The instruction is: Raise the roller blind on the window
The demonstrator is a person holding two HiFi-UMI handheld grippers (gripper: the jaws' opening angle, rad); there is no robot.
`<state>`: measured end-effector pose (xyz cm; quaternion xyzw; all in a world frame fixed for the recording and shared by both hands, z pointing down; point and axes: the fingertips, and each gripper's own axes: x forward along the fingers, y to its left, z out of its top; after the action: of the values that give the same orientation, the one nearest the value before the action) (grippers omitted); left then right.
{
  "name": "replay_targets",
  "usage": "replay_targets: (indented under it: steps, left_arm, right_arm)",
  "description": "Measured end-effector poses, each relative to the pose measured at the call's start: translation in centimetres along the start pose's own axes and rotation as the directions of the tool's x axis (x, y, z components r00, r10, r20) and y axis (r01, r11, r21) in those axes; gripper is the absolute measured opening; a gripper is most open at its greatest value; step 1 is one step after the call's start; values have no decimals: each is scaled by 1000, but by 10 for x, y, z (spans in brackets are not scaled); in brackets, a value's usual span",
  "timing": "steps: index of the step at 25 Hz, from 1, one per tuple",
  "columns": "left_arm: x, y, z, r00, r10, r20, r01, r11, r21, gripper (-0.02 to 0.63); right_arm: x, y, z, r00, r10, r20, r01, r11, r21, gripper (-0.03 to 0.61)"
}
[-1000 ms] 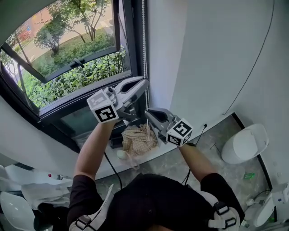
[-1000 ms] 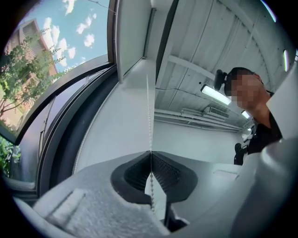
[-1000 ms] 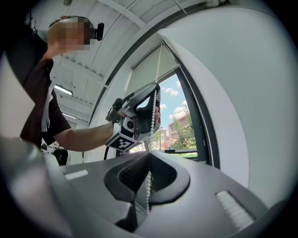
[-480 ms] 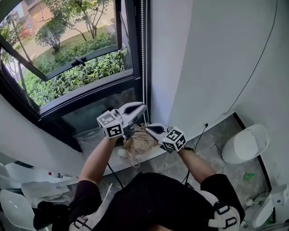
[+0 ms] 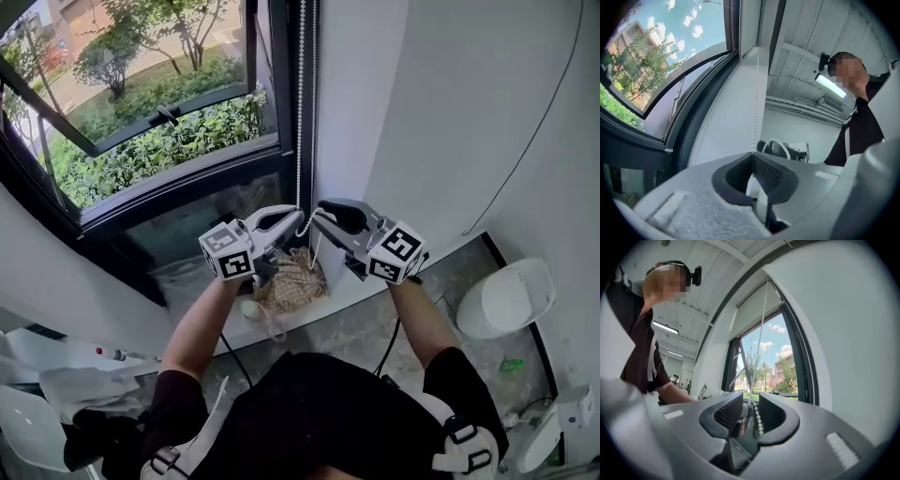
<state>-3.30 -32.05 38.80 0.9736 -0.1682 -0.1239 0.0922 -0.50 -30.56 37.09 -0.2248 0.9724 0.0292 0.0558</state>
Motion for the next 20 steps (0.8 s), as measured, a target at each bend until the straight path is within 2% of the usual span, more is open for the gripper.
replay_targets:
  steps: [3, 5, 7, 10, 13, 14, 16, 18, 19, 20]
  left_arm:
    - [-1, -3, 0, 1000, -2, 12, 3, 1000, -9, 6]
    - [-3, -2, -1, 999, -2, 32, 2, 1000, -10, 6]
    - [-4, 0, -1, 999, 11, 36, -11, 1000, -10, 6]
    - [-10, 4, 1, 998, 37, 41, -36, 999, -11, 6]
    - [-16, 10, 5, 997, 60, 54, -59, 998, -22, 6]
    - [-18, 12, 6, 996, 69, 57, -68, 997, -24, 6]
    - [-19, 15, 6, 995, 83, 61, -81, 996, -23, 6]
    - [-19, 15, 7, 995, 87, 52, -86, 996, -25, 6]
    - [-19, 14, 6, 995, 81, 50, -79, 997, -25, 6]
    - [-18, 13, 6, 996, 70, 52, -69, 997, -24, 6]
  right_arm:
    - [13, -1, 51, 998, 6, 69, -2, 998, -62, 120]
    - [23, 2, 66, 998, 34, 46, -29, 993, -114, 152]
    - [26, 9, 68, 996, 88, -24, -91, 985, -147, 200]
    - [20, 23, 63, 975, 176, -133, -196, 968, -156, 227]
    - [15, 26, 56, 950, 212, -230, -254, 952, -169, 242]
    - [13, 27, 52, 935, 225, -274, -277, 946, -168, 242]
    - [7, 32, 37, 887, 246, -391, -329, 931, -160, 244]
    - [1, 33, 22, 850, 232, -472, -348, 921, -174, 249]
    - [1, 31, 20, 853, 216, -475, -337, 923, -186, 252]
    - [4, 28, 23, 870, 200, -450, -313, 930, -194, 252]
